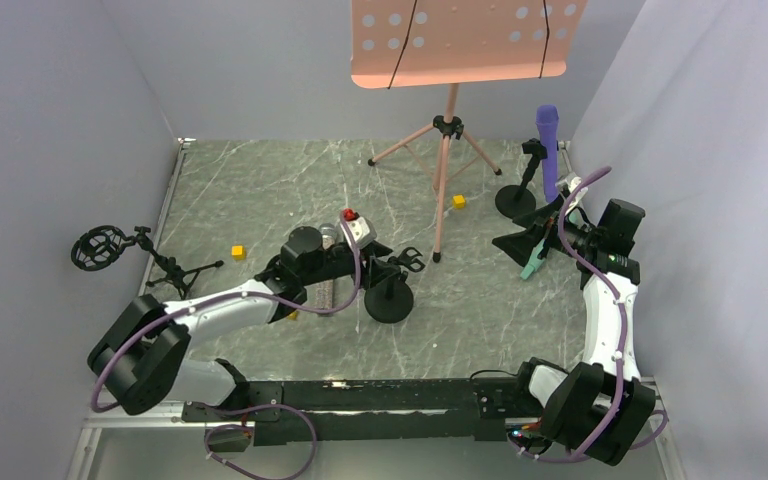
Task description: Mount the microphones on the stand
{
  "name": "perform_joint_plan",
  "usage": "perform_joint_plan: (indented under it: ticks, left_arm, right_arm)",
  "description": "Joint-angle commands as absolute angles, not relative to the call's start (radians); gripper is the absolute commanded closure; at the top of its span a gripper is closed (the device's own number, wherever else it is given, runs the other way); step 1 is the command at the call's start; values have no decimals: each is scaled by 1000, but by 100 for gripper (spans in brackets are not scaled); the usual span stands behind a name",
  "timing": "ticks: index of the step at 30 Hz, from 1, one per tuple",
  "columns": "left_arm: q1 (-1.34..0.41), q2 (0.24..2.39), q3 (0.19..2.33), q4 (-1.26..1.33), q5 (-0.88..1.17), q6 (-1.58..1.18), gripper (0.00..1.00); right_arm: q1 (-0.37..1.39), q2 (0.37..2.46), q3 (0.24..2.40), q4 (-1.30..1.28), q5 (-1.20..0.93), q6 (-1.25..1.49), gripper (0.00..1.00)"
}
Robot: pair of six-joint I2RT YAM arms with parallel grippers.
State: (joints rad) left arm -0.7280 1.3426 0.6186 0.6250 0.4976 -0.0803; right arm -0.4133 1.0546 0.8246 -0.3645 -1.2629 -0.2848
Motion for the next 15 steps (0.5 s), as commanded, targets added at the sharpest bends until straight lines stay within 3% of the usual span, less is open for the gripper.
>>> perform_joint_plan:
  ticks: [1, 12, 15]
  left_arm:
    - [-728, 1246, 621, 595, 411, -95, 39]
    - [-728, 971, 635, 267, 209, -109, 2]
    - [-702, 857, 652, 146, 155, -200, 1]
  right_arm:
    - [-410, 1054, 831, -334, -1272, -291, 0]
    - [-410, 1049, 846, -372, -1227, -339, 0]
    - [-411, 1053, 848, -371, -1203, -339, 0]
